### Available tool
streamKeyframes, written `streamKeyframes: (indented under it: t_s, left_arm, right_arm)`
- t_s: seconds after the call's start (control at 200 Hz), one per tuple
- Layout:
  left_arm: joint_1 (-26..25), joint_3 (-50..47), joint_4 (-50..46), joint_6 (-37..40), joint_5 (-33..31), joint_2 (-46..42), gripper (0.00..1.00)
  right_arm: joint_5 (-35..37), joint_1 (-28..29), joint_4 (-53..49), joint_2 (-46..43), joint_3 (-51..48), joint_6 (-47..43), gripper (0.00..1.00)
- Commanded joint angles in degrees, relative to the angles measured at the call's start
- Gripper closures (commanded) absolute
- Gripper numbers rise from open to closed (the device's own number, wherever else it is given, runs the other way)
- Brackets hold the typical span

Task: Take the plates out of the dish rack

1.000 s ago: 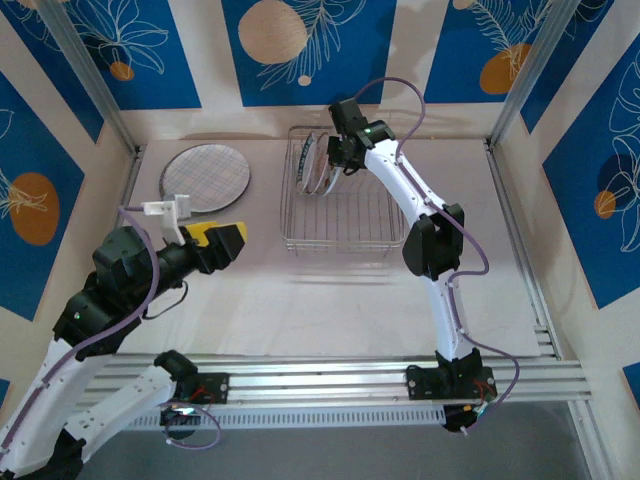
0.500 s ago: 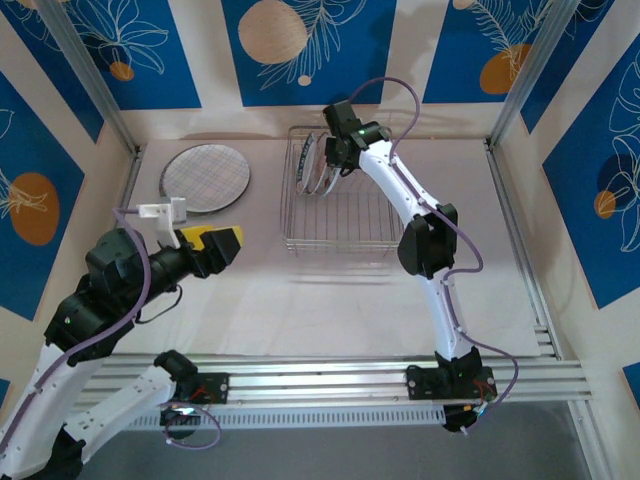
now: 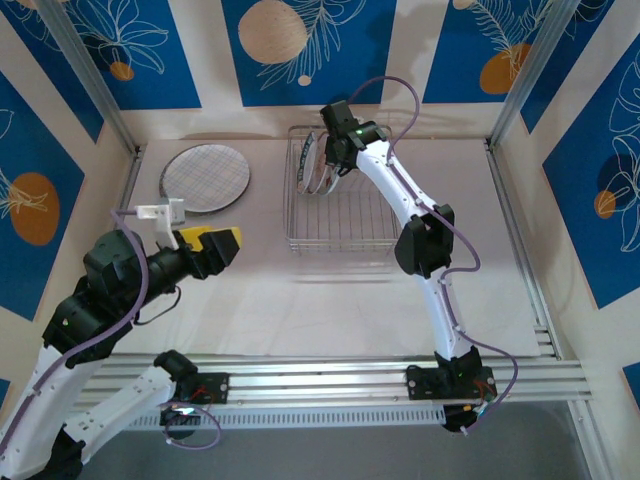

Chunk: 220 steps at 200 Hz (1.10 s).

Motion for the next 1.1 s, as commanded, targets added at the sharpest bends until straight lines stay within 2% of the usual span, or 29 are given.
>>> streamKeyframes:
  t_s: [0.0,0.175,0.405,1.095]
  left_arm:
    - [-0.5,0.4,0.0,0.0,-0.1,-1.0,0.14]
    - [-0.6,-0.1,0.2,-0.1,-0.3,-1.3,0.13]
    - [-0.6,-0.7,1.9,-0.9,-0.2,-1.3,0.13]
    - [-0.6,1.3,6.5,-2.0,-0.9,0.2,0.10]
  right_arm:
    - [1.0,1.6,-0.2,0.3,3.4,-0.3,0.90]
    - [4.5,2.8,-2.5,-0.1,5.7,1.0,1.00]
    - [10.3,4.1,-5.3,-1.9,6.3,4.3,1.00]
    - [17.7,4.6,-10.9,-8.0,6.3,4.9,1.00]
